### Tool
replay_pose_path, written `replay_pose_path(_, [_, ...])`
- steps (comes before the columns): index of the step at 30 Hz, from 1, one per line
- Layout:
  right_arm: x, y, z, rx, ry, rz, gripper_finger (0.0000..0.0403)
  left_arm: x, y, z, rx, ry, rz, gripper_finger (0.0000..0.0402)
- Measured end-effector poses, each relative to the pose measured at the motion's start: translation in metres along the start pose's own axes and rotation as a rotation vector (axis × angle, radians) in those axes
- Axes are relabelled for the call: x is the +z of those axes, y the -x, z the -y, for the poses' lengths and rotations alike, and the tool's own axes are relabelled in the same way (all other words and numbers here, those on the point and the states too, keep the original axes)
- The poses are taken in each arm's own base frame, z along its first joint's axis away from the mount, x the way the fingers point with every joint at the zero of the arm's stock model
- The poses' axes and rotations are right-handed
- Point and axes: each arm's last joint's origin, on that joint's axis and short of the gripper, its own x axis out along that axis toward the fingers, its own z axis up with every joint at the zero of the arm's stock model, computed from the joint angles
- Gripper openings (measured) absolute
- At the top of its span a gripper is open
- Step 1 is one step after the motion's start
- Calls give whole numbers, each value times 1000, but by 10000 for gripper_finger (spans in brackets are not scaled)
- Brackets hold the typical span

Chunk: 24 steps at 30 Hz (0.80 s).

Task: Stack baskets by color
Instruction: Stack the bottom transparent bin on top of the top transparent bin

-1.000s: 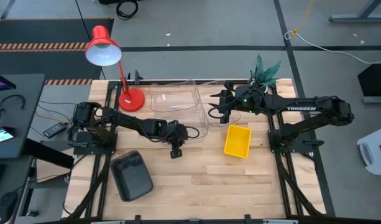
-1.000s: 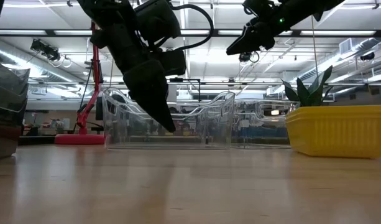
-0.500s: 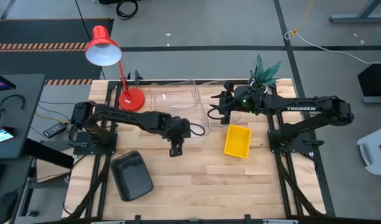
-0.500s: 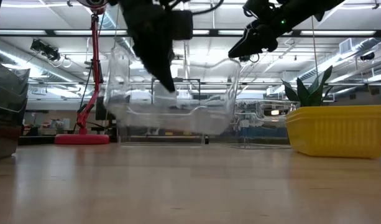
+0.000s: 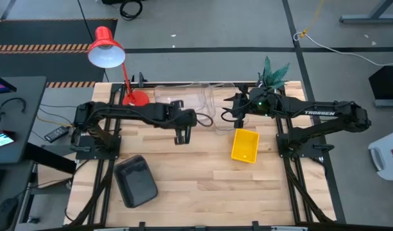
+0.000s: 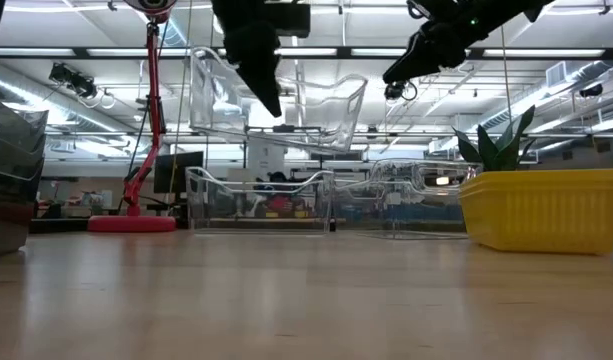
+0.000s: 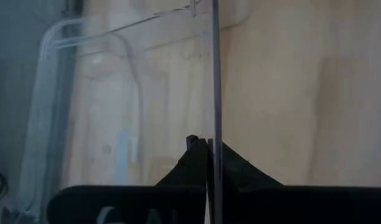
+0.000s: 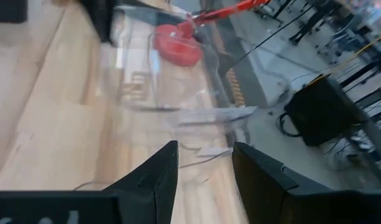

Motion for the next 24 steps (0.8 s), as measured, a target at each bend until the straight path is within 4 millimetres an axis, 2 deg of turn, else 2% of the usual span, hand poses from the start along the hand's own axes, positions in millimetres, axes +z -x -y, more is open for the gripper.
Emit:
replay_pose_path(13, [-10,15,-16,77,-51,-59,158,-8,-19,-52,60,46,-54,5])
replay_pose_path(24, [-7,24,-19,88,-85,-31,158,-13,-27,-78,-6,109,-43,5])
